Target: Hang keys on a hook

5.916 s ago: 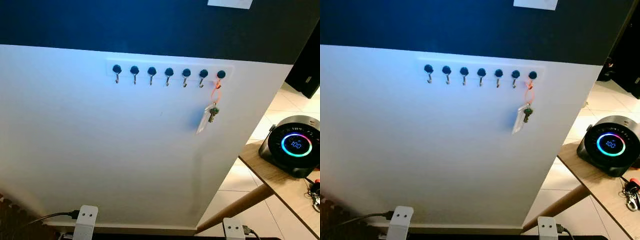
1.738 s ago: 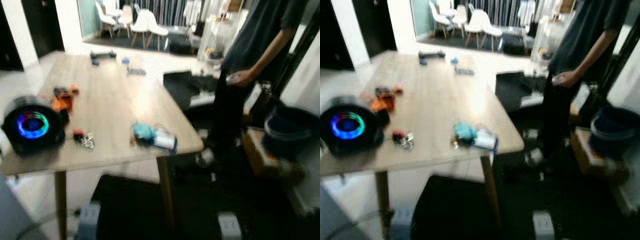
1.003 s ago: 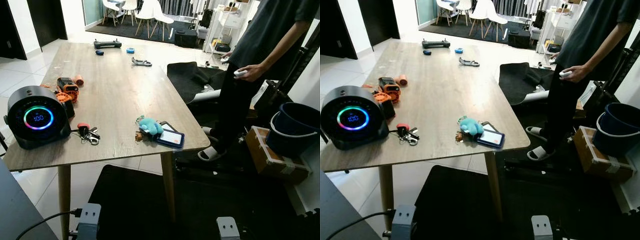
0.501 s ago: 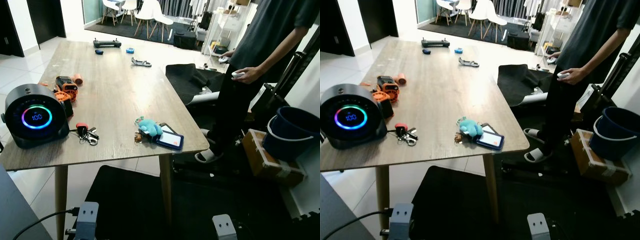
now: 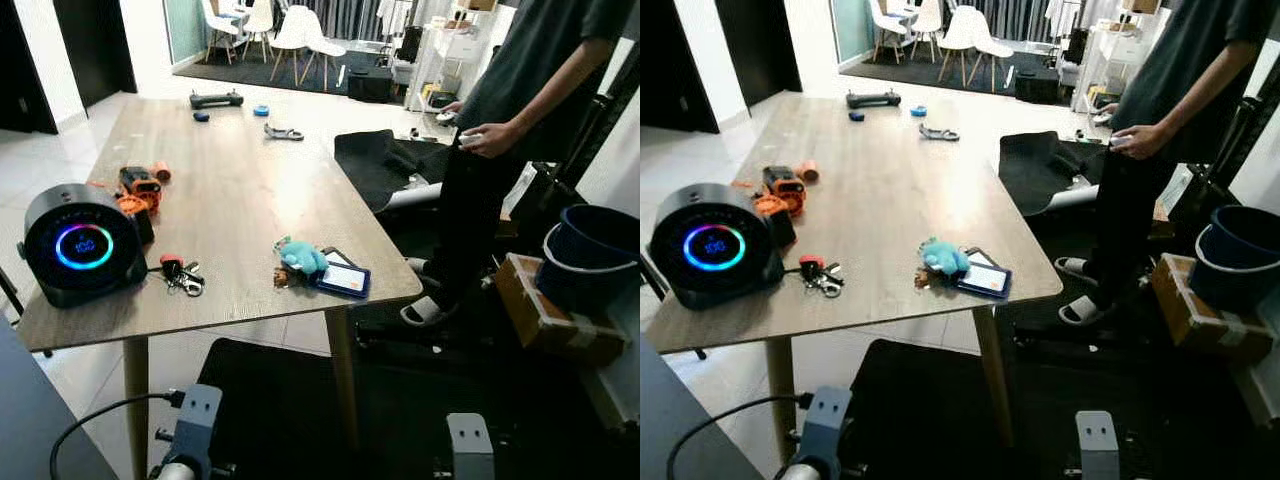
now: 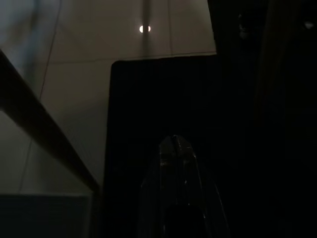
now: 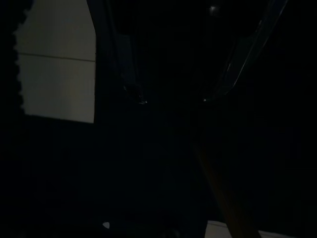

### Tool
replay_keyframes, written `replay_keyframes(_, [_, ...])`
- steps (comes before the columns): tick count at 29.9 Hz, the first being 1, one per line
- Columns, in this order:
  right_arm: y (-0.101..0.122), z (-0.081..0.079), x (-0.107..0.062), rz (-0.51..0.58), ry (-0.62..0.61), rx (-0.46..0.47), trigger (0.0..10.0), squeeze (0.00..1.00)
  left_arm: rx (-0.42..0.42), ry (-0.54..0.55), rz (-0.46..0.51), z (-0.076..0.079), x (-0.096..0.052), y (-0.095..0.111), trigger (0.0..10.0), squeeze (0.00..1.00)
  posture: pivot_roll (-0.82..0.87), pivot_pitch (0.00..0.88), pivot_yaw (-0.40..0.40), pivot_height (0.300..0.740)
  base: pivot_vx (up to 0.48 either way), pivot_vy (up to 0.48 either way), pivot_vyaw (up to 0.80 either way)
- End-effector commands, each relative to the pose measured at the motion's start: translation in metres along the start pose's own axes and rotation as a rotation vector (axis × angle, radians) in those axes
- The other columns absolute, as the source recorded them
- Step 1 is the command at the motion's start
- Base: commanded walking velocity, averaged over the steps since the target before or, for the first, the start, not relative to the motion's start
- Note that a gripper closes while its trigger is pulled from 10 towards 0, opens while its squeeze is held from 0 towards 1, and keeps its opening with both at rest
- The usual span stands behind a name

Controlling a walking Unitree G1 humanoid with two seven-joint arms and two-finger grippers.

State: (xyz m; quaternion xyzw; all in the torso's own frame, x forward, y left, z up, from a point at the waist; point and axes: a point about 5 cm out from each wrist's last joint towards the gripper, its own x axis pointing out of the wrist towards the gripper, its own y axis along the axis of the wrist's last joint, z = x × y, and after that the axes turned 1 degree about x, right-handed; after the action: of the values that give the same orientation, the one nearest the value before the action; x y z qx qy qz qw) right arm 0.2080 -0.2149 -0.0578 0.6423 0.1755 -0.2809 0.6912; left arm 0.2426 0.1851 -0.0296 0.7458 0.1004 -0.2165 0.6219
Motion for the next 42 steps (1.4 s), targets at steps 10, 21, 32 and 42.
replay_keyframes(10, [0.002,0.004,-0.001,0.036,-0.041,0.074,10.0,0.00,0.031,-0.033,-0.023,-0.007,-0.001,-0.001,10.0,0.00,0.09,0.034,0.064,0.740,0.000,0.000,0.00])
replay_keyframes(21, [0.028,0.059,-0.001,0.161,-0.293,0.109,10.0,0.00,-0.014,-0.015,-0.017,-0.006,-0.006,-0.007,10.0,0.00,0.09,0.054,0.016,0.740,0.000,0.000,0.00])
replay_keyframes(32, [0.115,0.131,-0.004,0.435,-0.550,0.246,10.0,0.00,-0.042,0.001,-0.011,-0.002,-0.010,-0.012,10.0,0.00,0.09,0.057,-0.004,0.740,0.000,0.000,0.00])
replay_keyframes(42, [0.190,0.083,0.017,0.501,-0.173,0.157,10.0,0.00,-0.063,0.022,-0.003,-0.004,-0.011,-0.013,10.0,0.00,0.08,0.055,-0.029,0.740,0.000,0.000,0.00])
